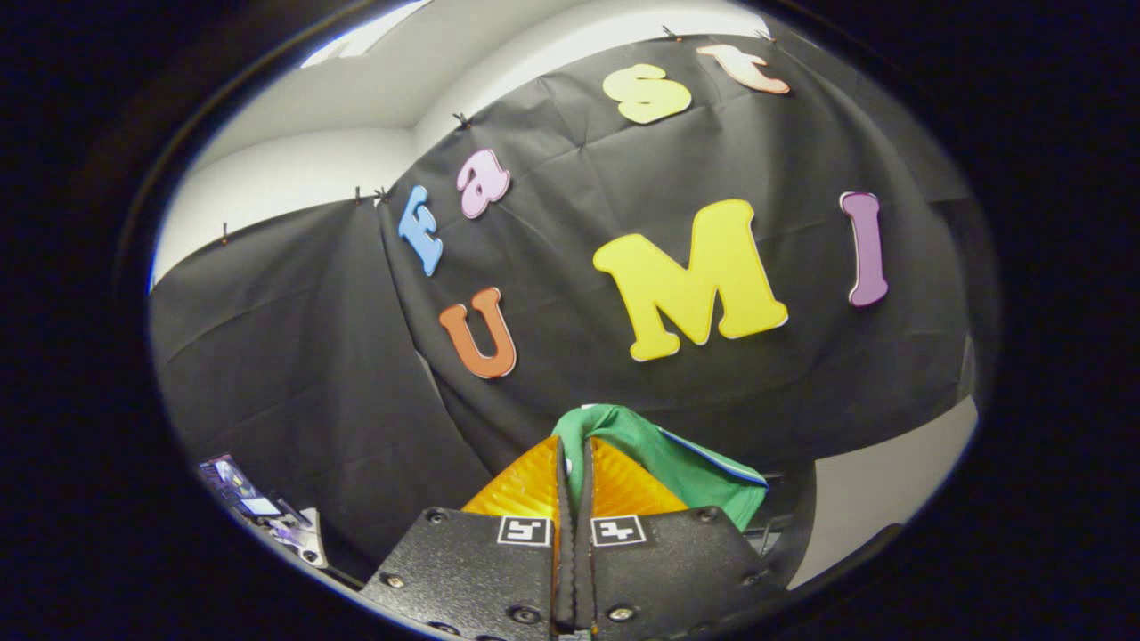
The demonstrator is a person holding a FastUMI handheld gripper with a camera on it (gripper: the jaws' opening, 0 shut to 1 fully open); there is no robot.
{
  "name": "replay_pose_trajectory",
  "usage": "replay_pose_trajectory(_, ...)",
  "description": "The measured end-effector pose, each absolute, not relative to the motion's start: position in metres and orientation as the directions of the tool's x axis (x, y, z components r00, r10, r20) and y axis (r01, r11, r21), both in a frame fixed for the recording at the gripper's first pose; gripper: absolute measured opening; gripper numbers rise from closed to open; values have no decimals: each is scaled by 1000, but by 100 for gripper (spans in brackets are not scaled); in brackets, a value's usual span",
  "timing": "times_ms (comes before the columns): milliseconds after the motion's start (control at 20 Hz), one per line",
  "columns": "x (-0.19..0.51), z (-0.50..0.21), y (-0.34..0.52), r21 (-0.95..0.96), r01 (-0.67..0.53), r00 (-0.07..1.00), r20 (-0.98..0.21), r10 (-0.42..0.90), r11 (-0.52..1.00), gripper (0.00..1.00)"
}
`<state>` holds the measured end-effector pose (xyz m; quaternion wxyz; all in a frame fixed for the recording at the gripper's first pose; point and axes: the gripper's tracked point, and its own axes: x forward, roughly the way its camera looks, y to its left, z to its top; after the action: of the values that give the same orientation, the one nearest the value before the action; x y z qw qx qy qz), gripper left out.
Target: Put the clothes into the washing machine and then close the washing machine lid.
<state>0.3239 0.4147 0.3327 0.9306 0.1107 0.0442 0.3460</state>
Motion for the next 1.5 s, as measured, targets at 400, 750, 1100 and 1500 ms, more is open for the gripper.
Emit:
replay_pose_trajectory(400,369,236,444,276,-540,781,-189,596,795,4)
replay_pose_trajectory(750,411,150,458,286,-465,760,-356,543,838,4)
replay_pose_trajectory(1100,444,81,475,270,-415,715,-493,495,869,4)
replay_pose_trajectory(1500,473,-5,486,267,-326,658,-625,421,907,4)
